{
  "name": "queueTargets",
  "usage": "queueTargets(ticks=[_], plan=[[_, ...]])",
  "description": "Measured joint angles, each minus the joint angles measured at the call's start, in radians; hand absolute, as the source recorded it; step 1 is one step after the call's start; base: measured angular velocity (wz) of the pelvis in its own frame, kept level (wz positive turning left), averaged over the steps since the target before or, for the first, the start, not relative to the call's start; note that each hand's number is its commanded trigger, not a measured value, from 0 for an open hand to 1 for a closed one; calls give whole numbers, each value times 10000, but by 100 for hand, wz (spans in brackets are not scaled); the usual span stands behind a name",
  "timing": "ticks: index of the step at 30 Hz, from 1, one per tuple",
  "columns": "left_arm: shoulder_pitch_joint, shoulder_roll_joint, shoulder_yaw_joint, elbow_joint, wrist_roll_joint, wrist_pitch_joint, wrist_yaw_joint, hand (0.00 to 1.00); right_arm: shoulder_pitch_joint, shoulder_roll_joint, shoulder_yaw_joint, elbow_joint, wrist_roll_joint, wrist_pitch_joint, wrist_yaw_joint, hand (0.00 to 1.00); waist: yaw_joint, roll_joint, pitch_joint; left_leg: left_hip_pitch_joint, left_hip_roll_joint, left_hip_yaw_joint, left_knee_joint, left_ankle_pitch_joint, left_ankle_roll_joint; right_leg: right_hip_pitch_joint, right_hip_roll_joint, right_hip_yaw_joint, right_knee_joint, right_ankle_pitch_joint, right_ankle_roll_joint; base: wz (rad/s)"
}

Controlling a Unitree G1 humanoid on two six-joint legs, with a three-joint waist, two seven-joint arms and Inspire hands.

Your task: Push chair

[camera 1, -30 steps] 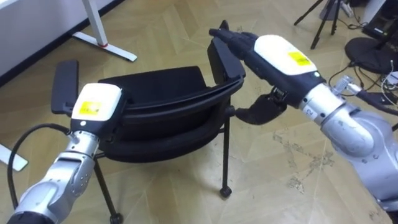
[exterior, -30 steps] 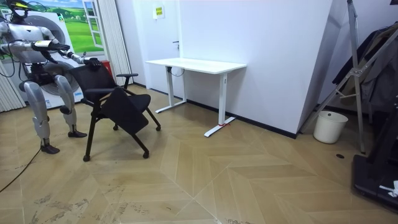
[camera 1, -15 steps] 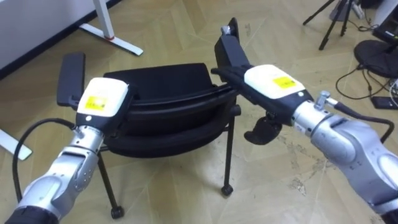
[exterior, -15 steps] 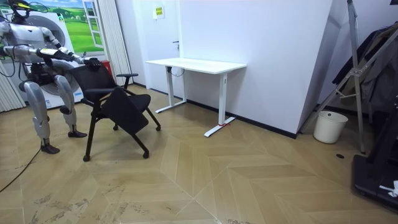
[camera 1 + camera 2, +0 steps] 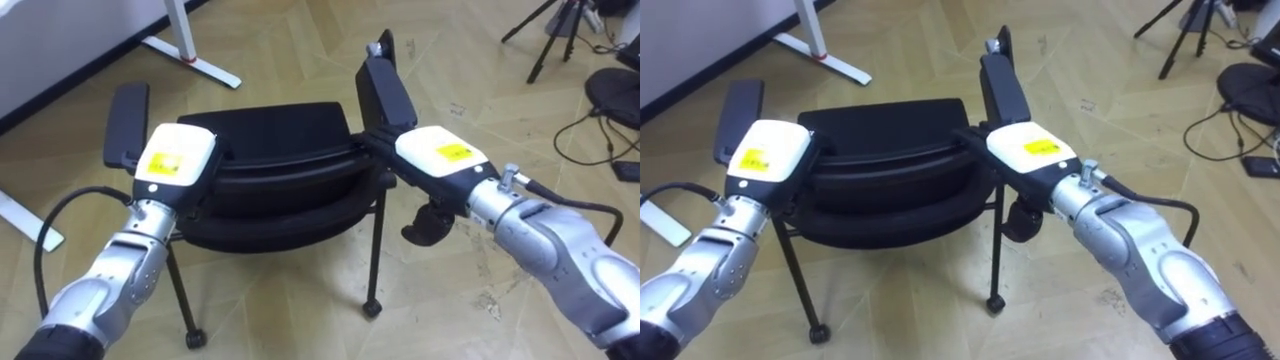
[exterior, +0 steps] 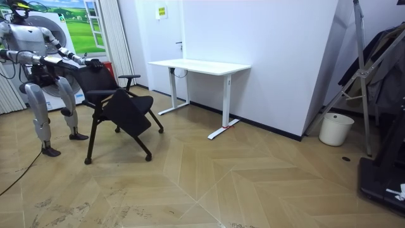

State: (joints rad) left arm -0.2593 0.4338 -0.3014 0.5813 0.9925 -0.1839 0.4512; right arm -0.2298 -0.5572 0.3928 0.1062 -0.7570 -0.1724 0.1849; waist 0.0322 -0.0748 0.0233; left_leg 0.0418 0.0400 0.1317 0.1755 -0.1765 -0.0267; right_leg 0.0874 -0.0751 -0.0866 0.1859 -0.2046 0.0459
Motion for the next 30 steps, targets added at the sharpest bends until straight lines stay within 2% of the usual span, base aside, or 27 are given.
queueTargets(ticks=[2,7,10,15,17,19,21,26,30], plan=[[1,-4,-4,-5,0,44,1,100,-106,25,176,116,-147,84,-190,0,-2,-1,-1,23,0,20,-36,3,-5,0,0,5,3,0,0,-2],[-50,-23,-124,20,-17,116,51,100,-850,751,682,1150,-1138,522,-526,0,12,6,-8,-25,-11,-55,-42,14,-20,-8,0,-29,0,4,-6,3],[-69,-53,-249,-50,-17,115,137,100,-993,1029,744,1347,-1357,716,-576,0,43,26,-22,-108,-23,-230,-26,14,-20,-18,0,-148,-3,4,-6,14],[-53,-187,-342,-114,46,114,210,100,-1015,1131,744,1526,-1889,785,-920,0,160,93,-62,-123,-29,-387,-40,15,-21,-2,2,-294,-1,4,-6,7],[-52,-254,-372,-136,64,111,210,100,-1015,1135,743,1604,-2017,785,-1048,0,269,109,-71,-110,-36,-576,-57,16,-21,7,13,-303,2,4,-6,2],[-58,-275,-480,-166,65,107,211,100,-1015,1135,743,1682,-2357,782,-1191,0,279,143,-90,-107,-72,-1018,-77,17,-21,54,22,-354,11,3,-6,12],[-77,-304,-556,-148,66,101,213,100,-1016,1135,743,1697,-2608,786,-1253,0,283,151,-91,-103,-91,-1165,-82,17,-21,115,19,-449,-6,3,-6,15],[-95,-387,-607,-257,237,45,209,100,-1019,1210,742,1727,-2962,798,-1300,0,371,135,-81,-106,-106,-1354,-122,17,-21,154,18,-558,-3,3,-6,9],[-172,-398,-716,-398,261,29,181,100,-1310,1470,744,2398,-2922,772,-1593,0,531,63,-33,-111,-108,-1416,-141,18,-20,154,15,-690,-8,3,-5,3]])
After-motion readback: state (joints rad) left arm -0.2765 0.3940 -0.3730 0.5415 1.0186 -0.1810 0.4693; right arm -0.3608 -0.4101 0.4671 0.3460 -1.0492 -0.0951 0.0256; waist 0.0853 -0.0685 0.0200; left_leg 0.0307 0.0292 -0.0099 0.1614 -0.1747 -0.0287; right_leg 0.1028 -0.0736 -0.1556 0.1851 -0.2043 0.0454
